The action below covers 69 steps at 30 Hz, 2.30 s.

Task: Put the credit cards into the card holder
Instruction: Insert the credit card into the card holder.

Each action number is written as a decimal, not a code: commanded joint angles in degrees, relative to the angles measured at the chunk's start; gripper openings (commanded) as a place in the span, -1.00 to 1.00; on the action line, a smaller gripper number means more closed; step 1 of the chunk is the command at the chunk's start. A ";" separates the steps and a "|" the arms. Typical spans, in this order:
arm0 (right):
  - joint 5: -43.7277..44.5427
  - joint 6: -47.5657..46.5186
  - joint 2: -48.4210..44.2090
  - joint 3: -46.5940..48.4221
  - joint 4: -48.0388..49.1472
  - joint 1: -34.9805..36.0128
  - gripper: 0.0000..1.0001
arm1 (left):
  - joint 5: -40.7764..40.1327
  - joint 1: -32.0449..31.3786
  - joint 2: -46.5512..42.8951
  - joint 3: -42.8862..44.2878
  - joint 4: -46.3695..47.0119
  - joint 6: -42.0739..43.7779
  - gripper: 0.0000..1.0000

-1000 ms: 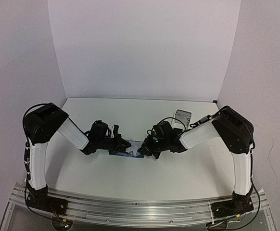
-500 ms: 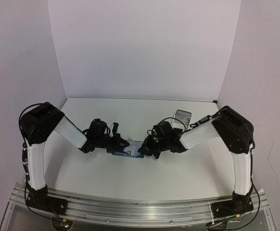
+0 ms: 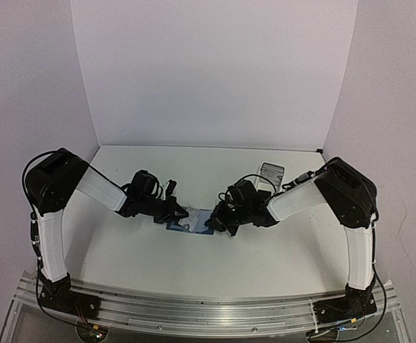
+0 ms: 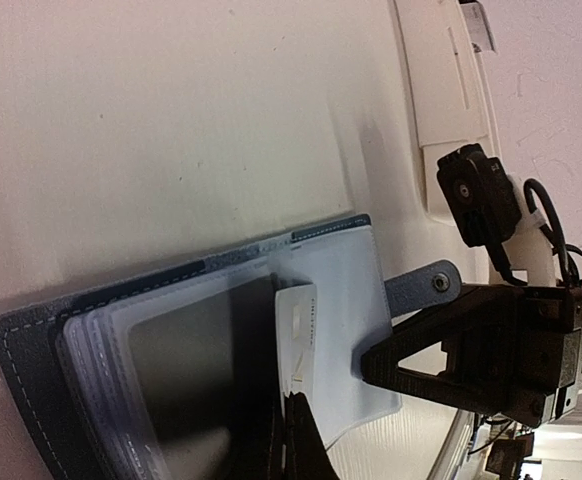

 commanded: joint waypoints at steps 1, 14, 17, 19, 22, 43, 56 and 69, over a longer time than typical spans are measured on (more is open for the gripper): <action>-0.42 -0.53 1.84 0.37 -1.74 -0.28 -1.00 | 1.26 1.23 -0.99 3.66 -16.94 0.80 -1.00; -0.04 -0.72 1.46 -0.06 -1.65 -0.47 -1.00 | 5.62 3.62 0.42 9.26 -24.96 -0.93 -1.00; -0.09 -0.76 1.44 -0.15 -1.65 -0.47 -1.00 | 5.48 3.60 0.38 9.60 -25.98 -0.11 -1.00; -0.07 -0.82 1.51 -0.15 -1.65 -0.47 -1.00 | 5.37 3.61 0.36 9.79 -26.47 0.48 -1.00; -0.15 -0.89 1.68 0.05 -1.65 -0.47 -1.00 | 5.74 3.55 0.84 10.05 -26.07 0.45 -1.00; -1.70 -1.31 2.91 1.25 -1.34 -0.65 -1.00 | 5.00 2.07 6.86 8.28 -7.30 -1.56 -1.00; -2.33 -0.92 3.32 1.46 -0.77 -0.66 -1.00 | 5.27 -0.53 7.84 4.39 -2.36 -9.33 -1.00; -2.01 -0.30 3.76 1.52 0.56 -0.74 -0.92 | 5.56 -3.51 8.01 2.47 1.13 -16.74 -1.00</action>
